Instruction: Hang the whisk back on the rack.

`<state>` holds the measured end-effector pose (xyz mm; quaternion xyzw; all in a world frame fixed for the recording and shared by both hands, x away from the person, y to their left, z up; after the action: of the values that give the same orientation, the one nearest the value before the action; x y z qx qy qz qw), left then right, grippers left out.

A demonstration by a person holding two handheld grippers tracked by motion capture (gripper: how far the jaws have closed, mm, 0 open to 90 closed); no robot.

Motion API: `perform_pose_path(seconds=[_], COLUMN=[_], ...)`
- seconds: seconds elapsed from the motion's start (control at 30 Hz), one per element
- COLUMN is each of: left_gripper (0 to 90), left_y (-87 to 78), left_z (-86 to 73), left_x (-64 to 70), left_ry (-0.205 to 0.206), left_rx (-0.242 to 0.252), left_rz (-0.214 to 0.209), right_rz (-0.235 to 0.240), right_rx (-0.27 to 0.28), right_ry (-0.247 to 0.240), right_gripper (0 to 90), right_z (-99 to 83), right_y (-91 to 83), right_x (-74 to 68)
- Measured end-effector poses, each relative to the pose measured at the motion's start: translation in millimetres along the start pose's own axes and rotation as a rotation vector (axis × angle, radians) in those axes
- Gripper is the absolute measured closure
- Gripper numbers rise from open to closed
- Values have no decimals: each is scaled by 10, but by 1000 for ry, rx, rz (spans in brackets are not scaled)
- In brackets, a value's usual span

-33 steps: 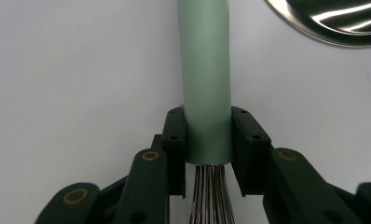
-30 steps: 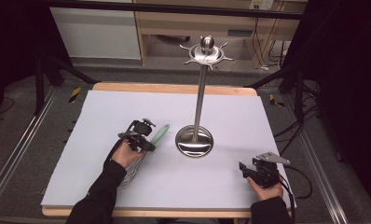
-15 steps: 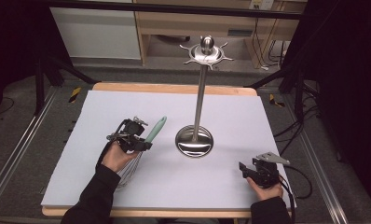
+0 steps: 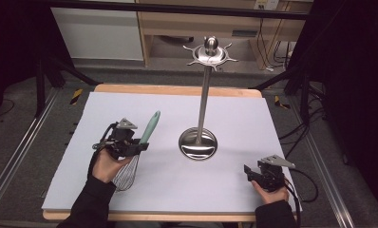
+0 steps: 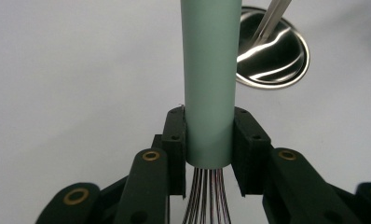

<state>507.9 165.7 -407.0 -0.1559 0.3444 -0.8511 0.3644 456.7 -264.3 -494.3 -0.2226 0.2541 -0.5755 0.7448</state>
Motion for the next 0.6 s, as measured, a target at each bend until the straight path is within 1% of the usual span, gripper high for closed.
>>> perform_pose_path(seconds=[0.1,0.17,0.27,0.37,0.43,0.53,0.57,0.6], left_gripper=[685,685,685,685,685,686,685,685], left_y=[-61,-104,-165,-228,-266,-322,-322,-345], left_z=[-25,-51,-97,-132,-137,-143,-143,-144], left_x=[-17,-31,-56,-73,-76,-67,-67,-64], left_ry=[-2,0,-13,-22,-23,-32,-32,-27], left_rx=[48,85,133,163,174,202,202,217], left_rz=[16,10,8,6,18,18,18,26], right_rz=[2,-1,-1,-1,0,-4,-4,1], right_rx=[4,7,4,5,6,6,6,6], right_ry=[1,-5,2,0,1,3,3,3], right_gripper=[403,403,403,403,403,404,404,404], right_z=[2,3,4,3,3,1,1,2], right_y=[-4,-4,-4,-2,-3,-1,-1,-5], right_x=[1,1,-6,0,-1,-10,-10,-13])
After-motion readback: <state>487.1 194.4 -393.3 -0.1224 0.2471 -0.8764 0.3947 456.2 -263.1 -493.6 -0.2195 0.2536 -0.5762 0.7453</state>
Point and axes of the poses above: each handheld gripper's, and its own axes: y roughly forward along the jaws, z roughly out of its top, x roughly to its right, the point moved 4 cm from there along y, roughly forward along the jaws, and after that the axes turned 7 degrees about y, right-handed, at the moved point
